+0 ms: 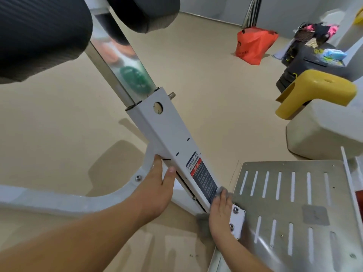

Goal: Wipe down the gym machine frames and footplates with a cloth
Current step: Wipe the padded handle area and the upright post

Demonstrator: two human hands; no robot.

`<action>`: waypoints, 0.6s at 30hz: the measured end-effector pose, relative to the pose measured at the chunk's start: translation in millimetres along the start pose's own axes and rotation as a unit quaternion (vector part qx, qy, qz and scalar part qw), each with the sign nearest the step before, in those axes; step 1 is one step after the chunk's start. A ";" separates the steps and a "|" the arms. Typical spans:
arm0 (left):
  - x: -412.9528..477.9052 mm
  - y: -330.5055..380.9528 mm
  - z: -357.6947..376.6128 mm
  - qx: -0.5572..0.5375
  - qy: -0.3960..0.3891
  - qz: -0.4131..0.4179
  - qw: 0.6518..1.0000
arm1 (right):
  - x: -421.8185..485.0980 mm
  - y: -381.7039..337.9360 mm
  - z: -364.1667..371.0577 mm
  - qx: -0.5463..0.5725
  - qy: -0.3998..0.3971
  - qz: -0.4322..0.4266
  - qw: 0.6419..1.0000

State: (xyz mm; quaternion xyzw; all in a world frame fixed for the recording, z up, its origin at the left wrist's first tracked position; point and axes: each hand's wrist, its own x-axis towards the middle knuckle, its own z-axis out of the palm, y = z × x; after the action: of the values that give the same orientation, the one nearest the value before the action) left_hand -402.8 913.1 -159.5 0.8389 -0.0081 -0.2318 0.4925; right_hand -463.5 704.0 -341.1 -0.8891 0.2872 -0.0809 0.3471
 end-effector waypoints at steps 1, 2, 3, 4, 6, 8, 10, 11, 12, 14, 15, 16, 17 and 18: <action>-1.2 0.1 0.5 0.004 -0.004 0.000 1.000 | 5.0 -9.1 8.1 0.023 0.016 -0.031 0.999; -1.0 0.7 -0.5 0.012 -0.003 0.000 1.000 | 12.0 -26.1 12.6 0.004 -0.040 -0.094 0.995; 0.9 1.3 -3.1 0.019 0.004 -0.001 1.000 | 16.0 -51.6 13.1 -0.008 -0.067 -0.125 0.990; 4.0 2.3 -7.1 0.026 0.013 -0.001 1.000 | 16.4 -82.9 8.6 0.000 -0.096 -0.147 0.984; 11.9 8.0 -18.5 0.024 0.043 0.004 0.999 | 16.8 -151.0 -6.8 0.018 -0.074 -0.210 0.975; 16.2 16.8 -35.2 0.019 0.087 0.008 0.996 | 20.7 -210.1 -16.5 0.048 -0.053 -0.276 0.959; 16.8 24.9 -55.6 0.022 0.133 0.009 0.991 | 24.7 -261.4 -31.7 0.058 -0.065 -0.312 0.946; 16.4 26.6 -65.9 0.025 0.153 0.010 0.988 | 29.9 -277.4 -35.4 0.057 -0.070 -0.328 0.940; 15.7 26.7 -75.5 0.026 0.169 0.008 0.985 | 35.6 -287.9 -37.4 0.049 -0.067 -0.349 0.934; 14.2 21.7 -91.5 0.015 0.194 -0.010 0.981 | 42.4 -293.7 -35.9 0.043 -0.057 -0.379 0.923; 13.2 18.1 -97.3 0.008 0.202 -0.022 0.979 | 43.9 -290.9 -34.5 0.047 -0.053 -0.384 0.920; 11.8 14.6 -100.9 0.005 0.203 -0.031 0.979 | 43.1 -284.8 -33.4 0.054 -0.047 -0.388 0.919; 10.4 11.6 -103.1 0.007 0.200 -0.036 0.979 | 40.5 -276.1 -30.8 0.061 -0.042 -0.385 0.920; 9.2 8.9 -104.2 0.011 0.192 -0.040 0.980 | 36.9 -265.5 -28.2 0.068 -0.040 -0.376 0.923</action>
State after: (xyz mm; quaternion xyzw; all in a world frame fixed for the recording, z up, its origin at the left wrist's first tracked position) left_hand -351.3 992.0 -113.1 0.8726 0.1176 -0.0853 0.4663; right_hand -322.2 824.7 -145.9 -0.9086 -0.0886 -0.1890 0.3617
